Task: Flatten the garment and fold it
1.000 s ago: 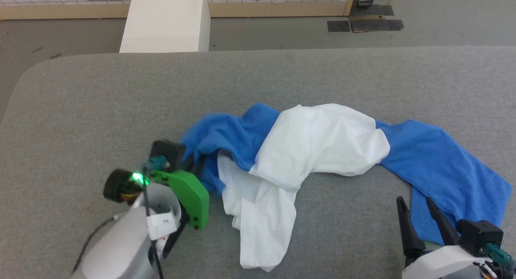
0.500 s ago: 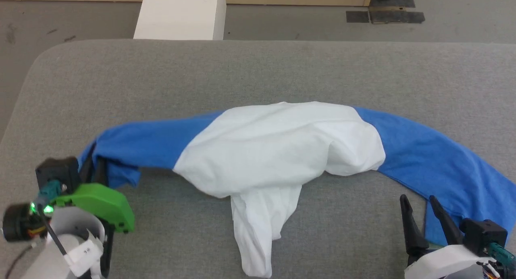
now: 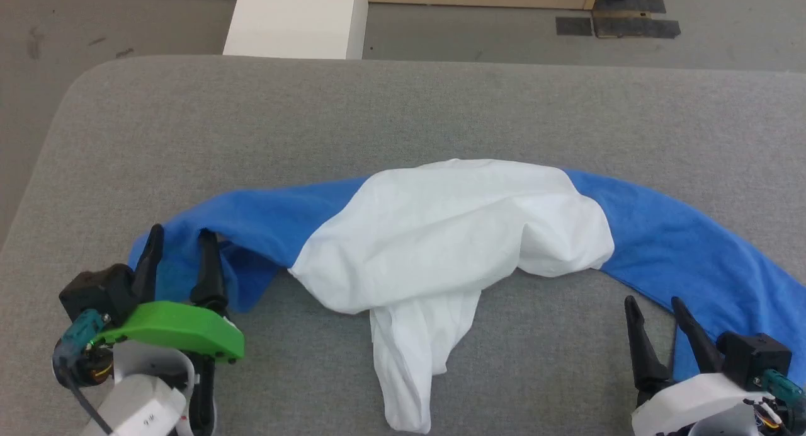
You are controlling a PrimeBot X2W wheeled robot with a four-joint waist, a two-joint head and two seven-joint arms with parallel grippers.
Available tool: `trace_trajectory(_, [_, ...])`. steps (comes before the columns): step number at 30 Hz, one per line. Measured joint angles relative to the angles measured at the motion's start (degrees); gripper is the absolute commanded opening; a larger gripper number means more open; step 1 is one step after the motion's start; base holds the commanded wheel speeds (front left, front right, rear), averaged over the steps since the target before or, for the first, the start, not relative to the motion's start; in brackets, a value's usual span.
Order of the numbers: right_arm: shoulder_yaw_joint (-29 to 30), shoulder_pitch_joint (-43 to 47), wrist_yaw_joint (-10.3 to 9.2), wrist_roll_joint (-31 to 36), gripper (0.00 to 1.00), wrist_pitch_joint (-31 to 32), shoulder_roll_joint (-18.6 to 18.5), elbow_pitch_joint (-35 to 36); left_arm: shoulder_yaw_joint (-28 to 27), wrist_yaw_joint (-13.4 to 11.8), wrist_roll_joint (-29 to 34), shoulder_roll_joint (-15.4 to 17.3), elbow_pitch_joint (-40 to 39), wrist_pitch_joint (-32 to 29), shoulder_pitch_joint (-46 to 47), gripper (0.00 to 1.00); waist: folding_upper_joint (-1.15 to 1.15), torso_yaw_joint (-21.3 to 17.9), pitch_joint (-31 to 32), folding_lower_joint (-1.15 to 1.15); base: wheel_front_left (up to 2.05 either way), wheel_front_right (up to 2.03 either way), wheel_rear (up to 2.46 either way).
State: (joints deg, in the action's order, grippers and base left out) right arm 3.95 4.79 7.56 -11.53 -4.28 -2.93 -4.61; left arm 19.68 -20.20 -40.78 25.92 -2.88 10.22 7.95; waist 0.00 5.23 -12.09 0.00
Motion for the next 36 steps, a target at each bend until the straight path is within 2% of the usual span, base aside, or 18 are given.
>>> trace_trajectory(4, [-1.0, -0.3, 0.0, -0.1, 1.0, 1.8, 0.0, 1.9, 0.3, -1.3, 3.0, -0.6, -5.1, 2.4, -2.0, 1.0, 0.0, 0.2, 0.7, 0.0, 0.0, 0.0, 0.0])
trace_trajectory(7, [-1.4, -2.6, 0.0, 0.4, 1.0, 4.6, -0.1, 4.3, 0.4, -2.5, 4.3, -2.4, -7.0, 3.6, -3.1, 1.0, 0.0, 0.2, 0.8, 0.0, 0.0, 0.0, 0.0])
trace_trajectory(9, [-1.5, -5.1, 0.0, -0.5, 1.0, 7.0, -0.9, 5.9, 0.7, -2.7, 4.7, -3.5, -7.2, 3.7, -3.9, 1.0, 0.0, 0.2, 0.8, 0.0, 0.0, 0.0, 0.0])
trace_trajectory(12, [-1.1, -8.9, 0.0, -1.4, 1.0, 11.9, -4.2, 7.7, 0.9, -2.8, 5.5, -4.8, -6.9, 4.1, -4.9, 1.0, 0.0, 0.3, 0.7, 0.0, 0.0, 0.0, 0.0])
trace_trajectory(16, [0.6, -14.2, 0.0, -3.5, 1.0, 22.4, -8.2, 6.9, 1.6, -2.7, 6.4, -5.4, -5.8, 4.2, -5.7, 1.0, 0.0, 0.5, 0.4, 0.0, 0.0, 0.0, 0.0])
trace_trajectory(18, [-0.7, -16.5, 0.0, -3.8, 1.0, 29.6, -11.2, 5.1, 2.3, -2.1, 6.4, -5.6, -5.5, 4.1, -5.8, 1.0, 0.0, 0.8, 0.2, 0.0, 0.0, 0.0, 0.0])
trace_trajectory(22, [-1.6, -21.0, -0.01, -4.8, 1.0, 36.6, -14.0, 1.6, 4.1, -0.7, 6.0, -5.4, -5.7, 1.6, -5.8, 1.0, 0.0, 1.8, -0.4, 0.0, 0.0, 0.0, 0.0])
trace_trajectory(28, [-1.0, -24.4, -0.01, -6.2, 1.0, 37.2, -13.3, -2.2, 6.1, 2.4, 2.9, -3.7, -10.0, -3.5, -6.2, 1.0, 0.0, 4.4, -1.1, 0.0, 0.0, 0.0, 0.0])
trace_trajectory(36, [-0.6, -24.0, 0.0, -6.1, 1.0, 35.9, -12.4, -7.0, 3.4, 2.5, 2.4, -1.0, -14.2, -2.8, -8.5, 1.0, 0.0, 8.1, -1.6, 0.0, 0.0, 0.0, 0.0])
